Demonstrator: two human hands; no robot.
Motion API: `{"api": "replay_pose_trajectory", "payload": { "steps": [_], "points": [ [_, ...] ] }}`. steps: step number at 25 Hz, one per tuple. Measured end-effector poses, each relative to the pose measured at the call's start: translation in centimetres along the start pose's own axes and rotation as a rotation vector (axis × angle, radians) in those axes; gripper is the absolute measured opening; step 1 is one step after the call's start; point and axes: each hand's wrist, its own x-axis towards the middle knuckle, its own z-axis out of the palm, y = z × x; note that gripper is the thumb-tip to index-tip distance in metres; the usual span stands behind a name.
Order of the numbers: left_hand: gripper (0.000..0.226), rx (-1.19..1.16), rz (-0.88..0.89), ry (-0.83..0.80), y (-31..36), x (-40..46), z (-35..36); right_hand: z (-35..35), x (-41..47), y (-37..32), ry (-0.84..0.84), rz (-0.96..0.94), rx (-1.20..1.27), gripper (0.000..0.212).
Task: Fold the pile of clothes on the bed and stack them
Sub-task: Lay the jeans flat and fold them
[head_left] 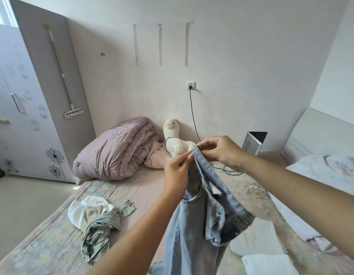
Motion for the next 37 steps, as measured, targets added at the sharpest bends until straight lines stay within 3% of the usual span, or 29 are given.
{"api": "replay_pose_trajectory", "payload": {
  "steps": [5, 13, 19, 22, 27, 34, 37],
  "points": [
    [0.018, -0.028, 0.008, 0.042, 0.3, -0.3, 0.2, 1.2, -0.6, 0.3, 0.023, -0.084, 0.077, 0.013],
    [0.020, 0.046, 0.070, 0.215, 1.5, -0.2, 0.9, 3.7, -0.5, 0.7, 0.236, -0.070, 0.220, 0.008],
    [0.016, 0.124, 0.096, 0.291, 1.8, 0.7, -0.7, 4.0, 0.0, 0.5, 0.289, -0.035, 0.353, 0.018],
    [0.012, 0.258, 0.143, 0.376, 2.6, 1.8, -3.7, 1.9, 0.6, 0.6, 0.352, -0.022, 0.294, 0.021],
    [0.019, 0.405, 0.133, 0.655, 5.8, 5.4, -12.9, -7.4, 0.6, 1.9, 0.588, 0.048, 0.132, 0.015],
    [0.023, 0.640, 0.346, 0.644, 12.5, 8.5, -13.4, -10.0, 0.7, -2.0, 0.385, 0.092, 0.207, 0.027],
    [0.016, 0.665, 0.443, 0.566, 17.0, 10.0, -12.5, -10.8, 1.1, -7.0, 0.441, 0.009, 0.216, 0.031]
  ]
}}
